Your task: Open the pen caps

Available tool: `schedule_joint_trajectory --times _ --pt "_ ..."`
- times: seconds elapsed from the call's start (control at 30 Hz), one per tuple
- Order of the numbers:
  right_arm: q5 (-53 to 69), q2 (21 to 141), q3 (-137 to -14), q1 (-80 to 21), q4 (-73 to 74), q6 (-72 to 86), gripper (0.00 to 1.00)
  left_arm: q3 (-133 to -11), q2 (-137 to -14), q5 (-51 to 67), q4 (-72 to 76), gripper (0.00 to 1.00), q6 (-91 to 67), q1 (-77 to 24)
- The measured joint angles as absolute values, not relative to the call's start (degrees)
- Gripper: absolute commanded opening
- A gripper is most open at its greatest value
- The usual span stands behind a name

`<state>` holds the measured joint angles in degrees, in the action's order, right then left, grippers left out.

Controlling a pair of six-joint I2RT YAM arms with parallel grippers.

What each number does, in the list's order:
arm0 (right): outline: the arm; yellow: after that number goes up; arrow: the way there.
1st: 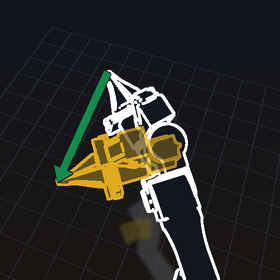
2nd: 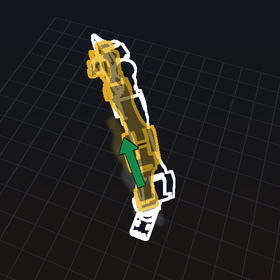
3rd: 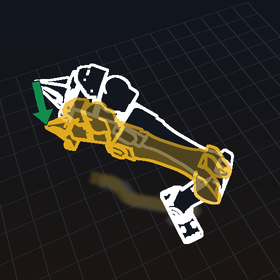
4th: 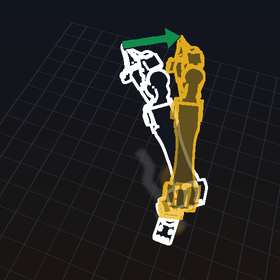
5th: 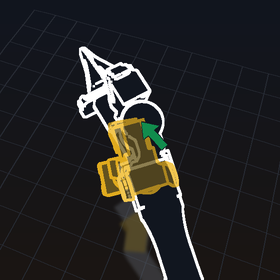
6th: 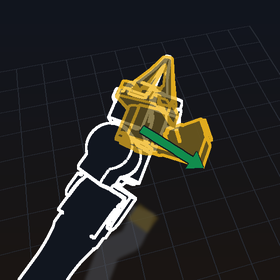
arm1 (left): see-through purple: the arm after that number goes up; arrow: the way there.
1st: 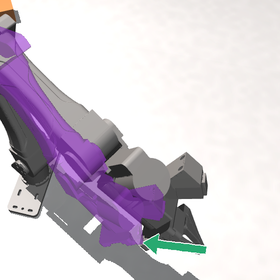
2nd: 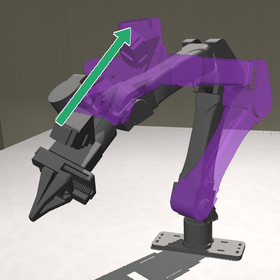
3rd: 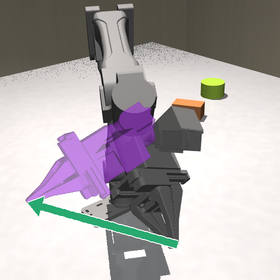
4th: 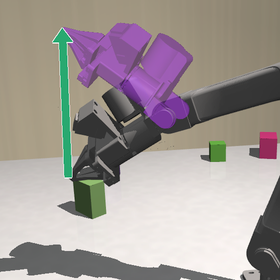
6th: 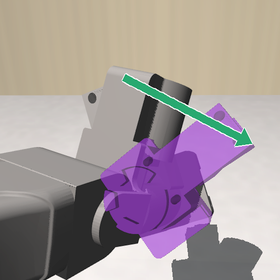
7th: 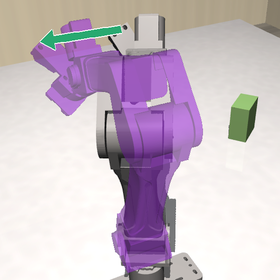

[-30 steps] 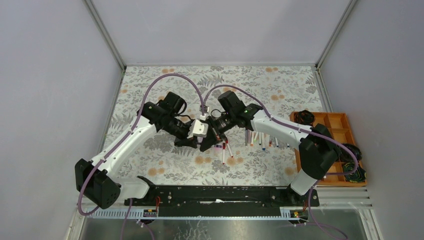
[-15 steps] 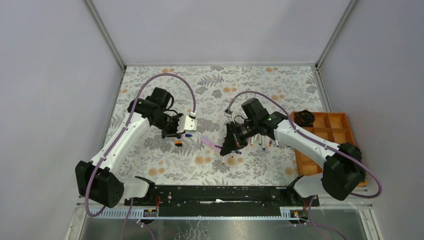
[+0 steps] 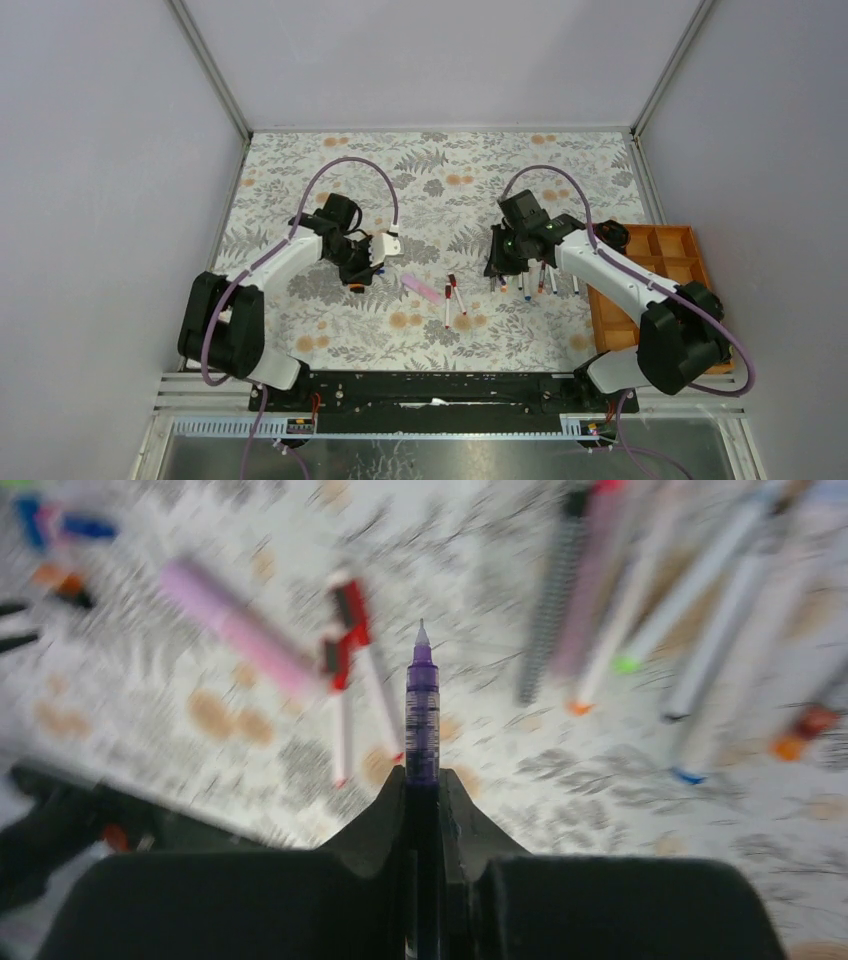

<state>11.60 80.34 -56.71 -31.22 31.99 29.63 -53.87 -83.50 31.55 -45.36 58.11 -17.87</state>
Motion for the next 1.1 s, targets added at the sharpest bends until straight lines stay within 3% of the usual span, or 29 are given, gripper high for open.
schedule_joint_trajectory --times 0.1,0.3,0.53,0.67,0.8,1.1 --pt "3.0 82.0 -56.7 -29.8 30.5 29.8 0.0 -53.3 -86.1 30.7 -40.6 0.01 54.5 -17.9" --pt "-10.7 87.9 -56.8 -28.0 26.3 29.8 0.0 -53.3 -88.2 29.5 -34.6 0.18 49.5 -17.9" --pt "-17.1 96.3 -58.3 -27.7 24.8 29.1 0.2 -54.6 -89.1 29.5 -34.3 0.33 45.9 -17.9" --pt "-18.6 97.3 -59.2 -27.7 24.4 28.3 0.31 -56.7 -89.6 29.5 -34.9 0.63 44.1 -17.9" --pt "-19.0 97.6 -59.9 -27.7 23.8 27.8 0.34 -57.6 -87.9 29.8 -36.1 0.75 42.7 -17.9" --pt "-19.0 97.5 -59.9 -27.7 23.9 27.7 0.33 -63.9 -83.6 30.9 -41.6 0.8 40.6 -17.9"
